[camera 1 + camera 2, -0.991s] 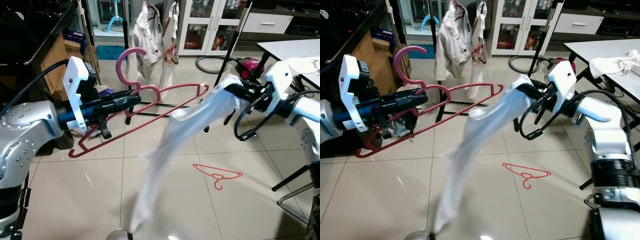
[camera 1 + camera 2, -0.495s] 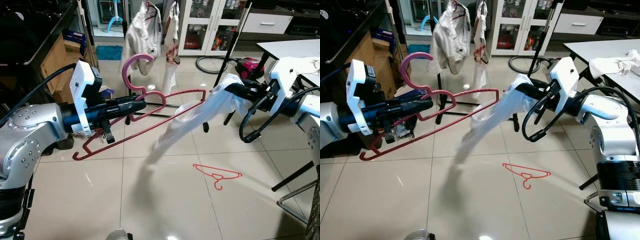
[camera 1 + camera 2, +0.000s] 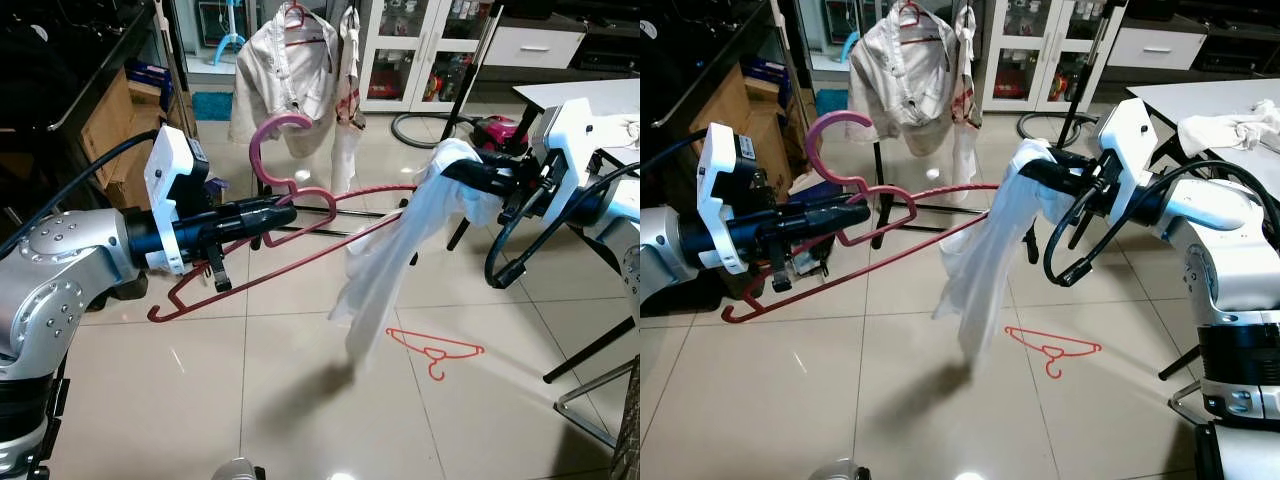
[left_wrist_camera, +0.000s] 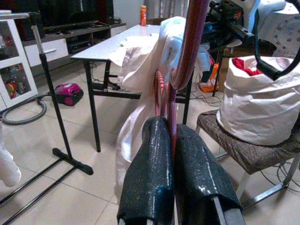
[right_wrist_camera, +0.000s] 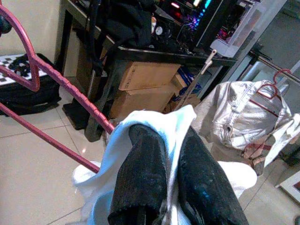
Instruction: Hang hanger
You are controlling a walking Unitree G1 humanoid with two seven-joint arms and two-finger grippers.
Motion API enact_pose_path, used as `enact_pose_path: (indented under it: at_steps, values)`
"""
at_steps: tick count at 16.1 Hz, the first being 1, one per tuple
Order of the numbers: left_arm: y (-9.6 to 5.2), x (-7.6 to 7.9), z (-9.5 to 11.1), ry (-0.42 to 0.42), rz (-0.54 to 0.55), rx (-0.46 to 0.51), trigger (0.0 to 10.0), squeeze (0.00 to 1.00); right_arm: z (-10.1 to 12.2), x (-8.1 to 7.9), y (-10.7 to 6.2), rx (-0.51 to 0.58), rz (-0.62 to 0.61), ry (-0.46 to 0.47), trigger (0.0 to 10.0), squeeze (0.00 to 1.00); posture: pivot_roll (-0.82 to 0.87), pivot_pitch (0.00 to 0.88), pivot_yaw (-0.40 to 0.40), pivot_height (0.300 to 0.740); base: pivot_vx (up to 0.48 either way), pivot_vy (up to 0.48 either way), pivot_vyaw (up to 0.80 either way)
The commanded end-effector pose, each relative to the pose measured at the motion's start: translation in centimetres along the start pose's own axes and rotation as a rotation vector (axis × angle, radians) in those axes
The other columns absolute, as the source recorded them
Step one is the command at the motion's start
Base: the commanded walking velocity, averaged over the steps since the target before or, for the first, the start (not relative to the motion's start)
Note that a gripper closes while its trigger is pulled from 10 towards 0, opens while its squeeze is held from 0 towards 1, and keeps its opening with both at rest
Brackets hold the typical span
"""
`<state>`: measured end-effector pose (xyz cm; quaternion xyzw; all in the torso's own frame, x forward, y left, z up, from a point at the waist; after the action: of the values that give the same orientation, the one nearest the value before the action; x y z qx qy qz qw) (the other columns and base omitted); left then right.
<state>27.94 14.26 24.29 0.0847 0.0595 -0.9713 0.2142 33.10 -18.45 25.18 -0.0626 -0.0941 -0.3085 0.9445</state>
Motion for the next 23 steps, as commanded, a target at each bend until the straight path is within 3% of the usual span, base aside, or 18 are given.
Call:
enact_pose_path:
  at_steps: [1, 6, 9, 11, 12, 17, 20, 21, 23]
  values:
    - [0.3, 0.3, -0.3, 0.002, -0.021, -0.009, 10.0, 0.00, 1.4, -0.4, 0.0, 0.021, 0.029, -0.041, 10.0, 0.00, -0.03, 0.000, -0.034, 0.740, 0.000, 0.000, 0.00]
    - [0.8, 0.5, -0.1, 0.018, -0.041, -0.007, 10.0, 0.00, 2.4, -1.5, 0.8, 0.055, 0.052, -0.053, 10.0, 0.00, -0.04, 0.000, -0.027, 0.740, 0.000, 0.000, 0.00]
    - [0.8, 0.6, -0.1, 0.025, -0.051, -0.007, 10.0, 0.00, 2.3, -0.1, 1.0, 0.061, -0.033, -0.080, 10.0, 0.00, -0.04, 0.000, -0.025, 0.740, 0.000, 0.000, 0.00]
    - [0.8, 0.8, 0.2, 0.032, -0.060, -0.002, 10.0, 0.00, 2.4, 1.7, 0.8, 0.067, -0.140, -0.108, 10.0, 0.00, -0.04, 0.000, -0.025, 0.740, 0.000, 0.000, 0.00]
    - [0.9, 0.8, 0.2, 0.035, -0.059, -0.004, 10.0, 0.00, 2.7, 1.4, 1.0, 0.082, -0.125, -0.093, 10.0, 0.00, -0.03, 0.000, -0.025, 0.740, 0.000, 0.000, 0.00]
    - [1.1, 0.6, -0.5, 0.040, -0.045, -0.034, 10.0, 0.00, 3.9, -2.9, 2.0, 0.106, 0.108, -0.076, 10.0, 0.00, -0.03, 0.000, -0.025, 0.740, 0.000, 0.000, 0.00]
    - [1.4, 0.2, -0.4, 0.041, -0.023, -0.023, 10.0, 0.00, 4.3, -4.0, 2.3, 0.119, 0.150, -0.074, 10.0, 0.00, -0.04, 0.000, -0.023, 0.740, 0.000, 0.000, 0.00]
    - [1.7, -0.8, -0.1, 0.052, 0.040, 0.002, 10.0, 0.00, 3.8, -4.7, 2.2, 0.097, 0.165, -0.061, 10.0, 0.00, -0.04, 0.000, -0.023, 0.740, 0.000, 0.000, 0.00]
    - [1.9, -1.7, 0.5, 0.054, 0.094, 0.038, 10.0, 0.00, 2.1, -4.4, 2.1, 0.029, 0.129, -0.083, 10.0, 0.00, -0.05, 0.000, -0.023, 0.740, 0.000, 0.000, 0.00]
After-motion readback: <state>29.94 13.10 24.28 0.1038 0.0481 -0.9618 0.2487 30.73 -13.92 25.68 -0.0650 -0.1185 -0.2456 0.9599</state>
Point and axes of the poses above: a point about 5 cm out from each wrist's last joint towards the gripper, its own y axis pointing out of the wrist towards the gripper, its own z axis along the axis of the wrist's last joint, x = y × z, the point moved 3 cm from there along y, pointing out of the wrist towards the gripper, and after that the axes turned 8 degrees about y, right-handed, at the moved point
